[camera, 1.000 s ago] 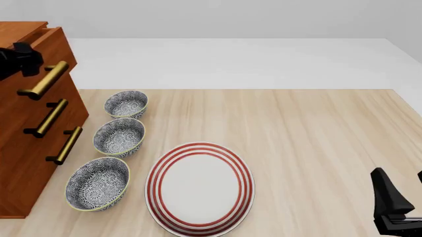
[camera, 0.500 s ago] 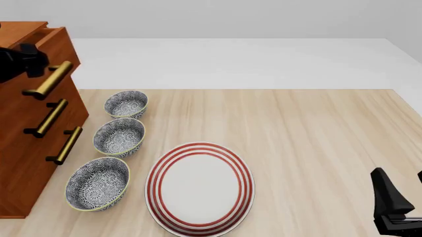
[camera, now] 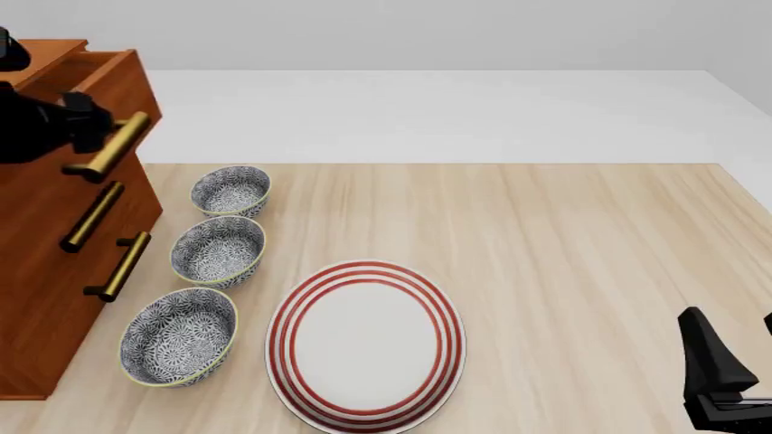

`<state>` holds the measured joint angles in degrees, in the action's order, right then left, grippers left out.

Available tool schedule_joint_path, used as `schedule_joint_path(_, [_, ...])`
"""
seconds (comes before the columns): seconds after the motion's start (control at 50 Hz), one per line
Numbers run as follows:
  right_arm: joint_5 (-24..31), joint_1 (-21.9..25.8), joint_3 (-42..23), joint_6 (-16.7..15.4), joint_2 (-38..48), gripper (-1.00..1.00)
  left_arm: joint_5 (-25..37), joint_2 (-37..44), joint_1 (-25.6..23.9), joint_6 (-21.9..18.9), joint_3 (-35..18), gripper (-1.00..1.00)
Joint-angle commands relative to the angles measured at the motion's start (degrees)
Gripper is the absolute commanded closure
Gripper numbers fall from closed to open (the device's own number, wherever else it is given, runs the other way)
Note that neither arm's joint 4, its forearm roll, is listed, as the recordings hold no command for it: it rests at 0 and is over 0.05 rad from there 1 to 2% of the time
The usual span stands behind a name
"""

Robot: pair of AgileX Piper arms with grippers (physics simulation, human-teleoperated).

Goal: Open the top drawer of the cabinet.

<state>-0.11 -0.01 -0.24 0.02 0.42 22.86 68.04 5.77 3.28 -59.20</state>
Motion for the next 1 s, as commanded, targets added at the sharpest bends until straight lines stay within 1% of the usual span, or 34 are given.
schedule_joint_path(0.02, [0.0, 0.0, 0.0, 0.0, 0.0, -1.00, 0.7, 0.6, -2.2, -0.4, 1.5, -1.00])
schedule_joint_path(0.06, [0.0, 0.0, 0.0, 0.0, 0.0, -1.00, 0.5, 1.0, -2.2, -1.3, 2.2, -1.00])
schedule_joint_path(0.14, [0.0, 0.0, 0.0, 0.0, 0.0, -1.00, 1.2, 0.6, -2.6, -1.0, 2.0, -1.00])
schedule_joint_path(0.32, [0.0, 0.0, 0.0, 0.0, 0.0, -1.00, 0.8, 0.1, -3.6, -1.0, 3.5, -1.00])
schedule_joint_path(0.58, [0.0, 0.0, 0.0, 0.0, 0.0, -1.00, 1.8, -1.2, -5.4, -0.3, 3.3, -1.00])
schedule_joint_path(0.64, [0.0, 0.0, 0.0, 0.0, 0.0, -1.00, 2.3, -1.9, -6.5, -0.1, 3.3, -1.00])
schedule_joint_path(1.0, [0.0, 0.0, 0.0, 0.0, 0.0, -1.00, 3.9, -3.3, -9.4, 0.1, 2.4, -1.00])
